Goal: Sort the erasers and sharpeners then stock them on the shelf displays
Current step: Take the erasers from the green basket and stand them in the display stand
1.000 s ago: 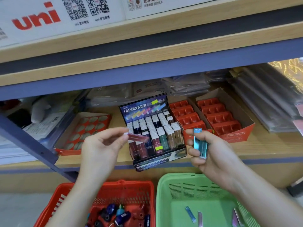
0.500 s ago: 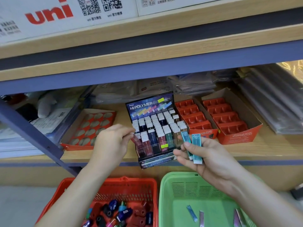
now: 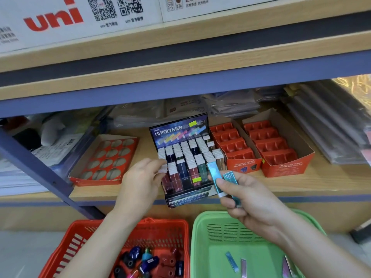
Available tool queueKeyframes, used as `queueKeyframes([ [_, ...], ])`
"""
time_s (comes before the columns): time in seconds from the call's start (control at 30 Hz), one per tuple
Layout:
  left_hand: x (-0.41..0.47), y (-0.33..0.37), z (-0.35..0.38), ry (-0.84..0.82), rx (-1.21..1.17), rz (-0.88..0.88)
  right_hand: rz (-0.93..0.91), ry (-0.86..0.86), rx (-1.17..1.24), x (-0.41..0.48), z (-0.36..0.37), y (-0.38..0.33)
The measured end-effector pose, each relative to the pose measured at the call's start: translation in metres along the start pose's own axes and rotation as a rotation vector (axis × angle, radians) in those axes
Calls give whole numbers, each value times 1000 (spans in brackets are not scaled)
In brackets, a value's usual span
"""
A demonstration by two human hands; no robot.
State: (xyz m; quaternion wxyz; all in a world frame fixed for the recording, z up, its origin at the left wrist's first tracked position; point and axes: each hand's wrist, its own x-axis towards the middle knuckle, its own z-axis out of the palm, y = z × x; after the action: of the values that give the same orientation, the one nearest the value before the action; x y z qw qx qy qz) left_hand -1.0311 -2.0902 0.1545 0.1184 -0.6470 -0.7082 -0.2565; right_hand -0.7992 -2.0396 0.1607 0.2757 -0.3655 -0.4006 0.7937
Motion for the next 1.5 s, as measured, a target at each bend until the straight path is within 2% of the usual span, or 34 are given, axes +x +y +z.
queueKeyframes([
  [0.1,-2,32,-17,39,-248,-163,-46,0,-36,0,1,1],
  [0.13,-4,47,-21,-14,-408,-245,-56,10,-27,1,1,2],
  [0.2,-8,74,-21,-222,-724,-375,-81,21,-12,1,2,3],
  [0.23,-10,82,-18,-295,-812,-404,-96,20,-7,2,3,3],
  [0.27,-12,87,-15,-324,-869,-430,-106,20,-1,2,3,4],
  [0.37,-13,92,-9,-256,-956,-524,-111,37,0,1,2,4],
  [0.47,-4,86,-14,-161,-906,-478,-80,112,-18,2,0,0],
  [0.63,27,62,-21,-23,-586,-375,-39,225,112,4,-9,-10],
  [0.8,36,63,-11,-39,-388,-220,-69,210,102,0,-11,-16],
  [1.0,37,64,10,-49,-193,75,-113,184,103,-2,-12,-19],
  [1.13,38,63,27,-87,-34,148,-159,188,44,-1,-17,-18],
  [1.23,38,62,34,-44,-13,140,-197,228,32,1,-20,-16],
  [1.3,36,66,31,-30,-100,80,-218,233,65,3,-21,-16],
  [1.33,34,70,27,-39,-209,-10,-226,227,86,4,-21,-16],
  [1.43,25,84,15,-160,-764,-364,-241,208,117,5,-22,-15],
  [1.5,19,92,8,-212,-1002,-489,-241,205,110,5,-22,-13],
])
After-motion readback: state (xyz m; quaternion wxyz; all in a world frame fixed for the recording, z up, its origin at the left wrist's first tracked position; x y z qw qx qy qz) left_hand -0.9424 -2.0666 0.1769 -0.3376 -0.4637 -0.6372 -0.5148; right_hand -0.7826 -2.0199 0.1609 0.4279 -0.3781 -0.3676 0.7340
